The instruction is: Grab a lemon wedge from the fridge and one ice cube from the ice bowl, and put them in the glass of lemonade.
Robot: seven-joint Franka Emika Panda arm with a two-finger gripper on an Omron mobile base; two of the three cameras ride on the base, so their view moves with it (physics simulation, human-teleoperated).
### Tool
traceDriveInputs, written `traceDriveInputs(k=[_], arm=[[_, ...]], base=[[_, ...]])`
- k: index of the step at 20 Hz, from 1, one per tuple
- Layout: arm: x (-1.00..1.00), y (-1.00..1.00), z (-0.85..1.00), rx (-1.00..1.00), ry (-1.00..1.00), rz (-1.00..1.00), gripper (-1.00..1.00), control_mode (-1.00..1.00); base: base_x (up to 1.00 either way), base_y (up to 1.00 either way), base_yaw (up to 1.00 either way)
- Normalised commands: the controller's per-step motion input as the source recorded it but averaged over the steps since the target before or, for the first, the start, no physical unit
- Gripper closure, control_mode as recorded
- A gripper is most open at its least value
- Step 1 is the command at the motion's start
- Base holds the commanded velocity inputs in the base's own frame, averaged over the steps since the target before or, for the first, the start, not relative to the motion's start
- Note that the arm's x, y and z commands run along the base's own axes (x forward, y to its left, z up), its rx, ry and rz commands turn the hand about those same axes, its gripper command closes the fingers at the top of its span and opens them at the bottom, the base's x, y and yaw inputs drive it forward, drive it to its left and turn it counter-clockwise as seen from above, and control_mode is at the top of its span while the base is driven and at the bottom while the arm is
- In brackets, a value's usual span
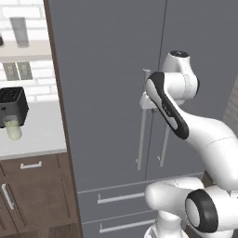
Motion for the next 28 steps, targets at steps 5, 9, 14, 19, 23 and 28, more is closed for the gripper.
traceDriveInputs(k=[5,9,14,19,23,28], arm=[[-0.32,0.00,0.00,0.00,0.00,0.00,-1.00,-1.00],[-0.78,-0.14,0.00,0.00,0.00,-0.03,-1.00,-1.00],[-0.72,-0.20,0.00,0.00,0.00,-0.05,-1.00,-1.00],[-0.35,-0.12,0.00,0.00,0.00,-0.07,-1.00,-1.00],[-0.29,-0.10,0.00,0.00,0.00,-0.03,-1.00,-1.00],[0.00,0.00,0.00,0.00,0.00,0.00,-1.00,1.00]], base=[[0.00,0.00,0.00],[0.00,0.00,0.00],[0.00,0.00,0.00],[0.00,0.00,0.00],[0.00,0.00,0.00],[-0.86,-0.44,-0.10]])
